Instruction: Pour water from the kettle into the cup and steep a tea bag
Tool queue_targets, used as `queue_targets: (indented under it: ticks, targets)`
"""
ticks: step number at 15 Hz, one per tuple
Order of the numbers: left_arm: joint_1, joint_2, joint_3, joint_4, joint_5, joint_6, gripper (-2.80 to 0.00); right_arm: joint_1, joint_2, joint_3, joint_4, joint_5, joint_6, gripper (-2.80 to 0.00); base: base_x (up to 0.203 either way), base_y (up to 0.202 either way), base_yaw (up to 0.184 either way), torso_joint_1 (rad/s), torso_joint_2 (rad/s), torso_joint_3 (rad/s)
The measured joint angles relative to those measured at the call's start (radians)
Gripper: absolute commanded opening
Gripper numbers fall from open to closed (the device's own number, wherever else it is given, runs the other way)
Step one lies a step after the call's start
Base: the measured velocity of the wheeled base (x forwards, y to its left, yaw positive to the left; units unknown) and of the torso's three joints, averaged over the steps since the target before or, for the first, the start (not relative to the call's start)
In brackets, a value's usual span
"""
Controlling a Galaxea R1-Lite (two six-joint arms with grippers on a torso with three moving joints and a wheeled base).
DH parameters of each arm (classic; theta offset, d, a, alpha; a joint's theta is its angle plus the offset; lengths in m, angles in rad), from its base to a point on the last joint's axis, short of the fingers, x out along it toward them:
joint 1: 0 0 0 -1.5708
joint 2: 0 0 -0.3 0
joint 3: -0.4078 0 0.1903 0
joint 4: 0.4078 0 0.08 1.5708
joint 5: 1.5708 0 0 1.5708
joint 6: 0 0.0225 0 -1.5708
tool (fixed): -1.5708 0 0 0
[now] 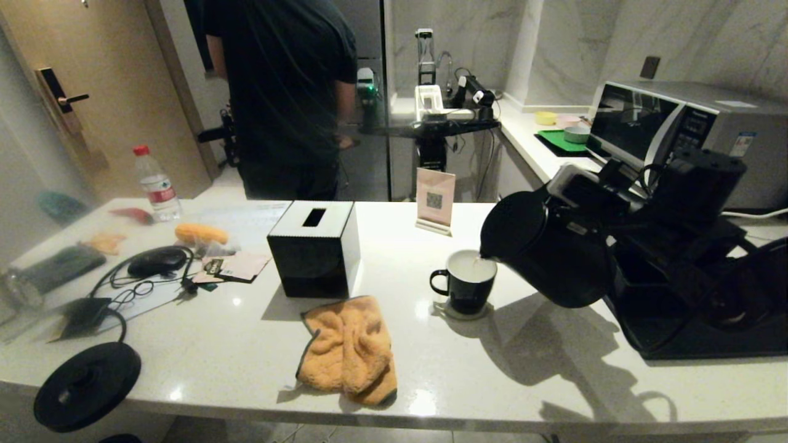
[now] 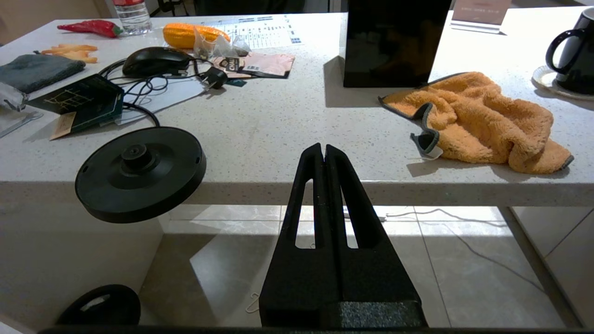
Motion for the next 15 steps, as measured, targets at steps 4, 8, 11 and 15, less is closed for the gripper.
queue_targets:
  ticks: [4,8,11,15]
  targets:
    - [0.000,0.000,0.000,0.000,0.000,0.001,-2.80,-0.001,0.009,-0.004,-0.002,0.027,-0.023,-2.80,0.000,0.000,0.000,0.000,0.00,0.000]
    - [0.000,0.000,0.000,0.000,0.000,0.000,-2.80,-0.011,0.018,-0.004,-0.024,0.051,-0.039,-2.80,0.000,0.000,0.000,0.000,0.00,0.000]
    - [0.000,0.000,0.000,0.000,0.000,0.000,-2.80,-0.018,0.025,-0.009,-0.035,0.052,-0.040,-2.80,0.000,0.000,0.000,0.000,0.00,0.000]
    - [0.000,0.000,0.000,0.000,0.000,-0.001,-2.80,-0.019,0.033,-0.021,-0.034,0.060,-0.046,-2.80,0.000,0.000,0.000,0.000,0.00,0.000]
